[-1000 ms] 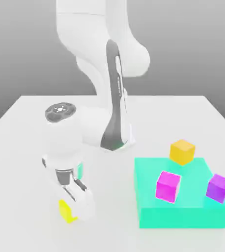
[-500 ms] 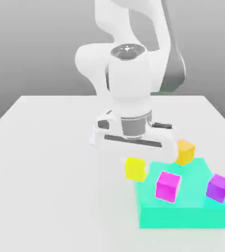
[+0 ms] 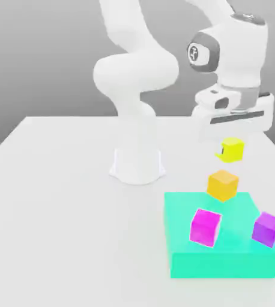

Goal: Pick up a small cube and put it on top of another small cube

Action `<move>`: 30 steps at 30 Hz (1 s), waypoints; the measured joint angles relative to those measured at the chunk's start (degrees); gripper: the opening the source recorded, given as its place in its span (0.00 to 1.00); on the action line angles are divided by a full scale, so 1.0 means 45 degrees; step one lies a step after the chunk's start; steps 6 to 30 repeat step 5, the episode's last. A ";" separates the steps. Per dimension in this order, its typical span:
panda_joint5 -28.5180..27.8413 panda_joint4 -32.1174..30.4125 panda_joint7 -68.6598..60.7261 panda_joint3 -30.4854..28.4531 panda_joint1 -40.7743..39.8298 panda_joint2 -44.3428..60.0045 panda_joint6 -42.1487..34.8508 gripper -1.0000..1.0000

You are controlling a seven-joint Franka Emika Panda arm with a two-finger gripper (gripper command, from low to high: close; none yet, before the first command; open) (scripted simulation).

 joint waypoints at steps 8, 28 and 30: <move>0.0044 -0.0260 0.0033 0.0197 -0.0038 0.1076 0.1337 1.00; 0.0044 -0.0260 0.0033 0.0197 -0.0038 0.1076 0.1337 1.00; 0.0044 -0.0260 0.0033 0.0197 -0.0038 0.1076 0.1337 1.00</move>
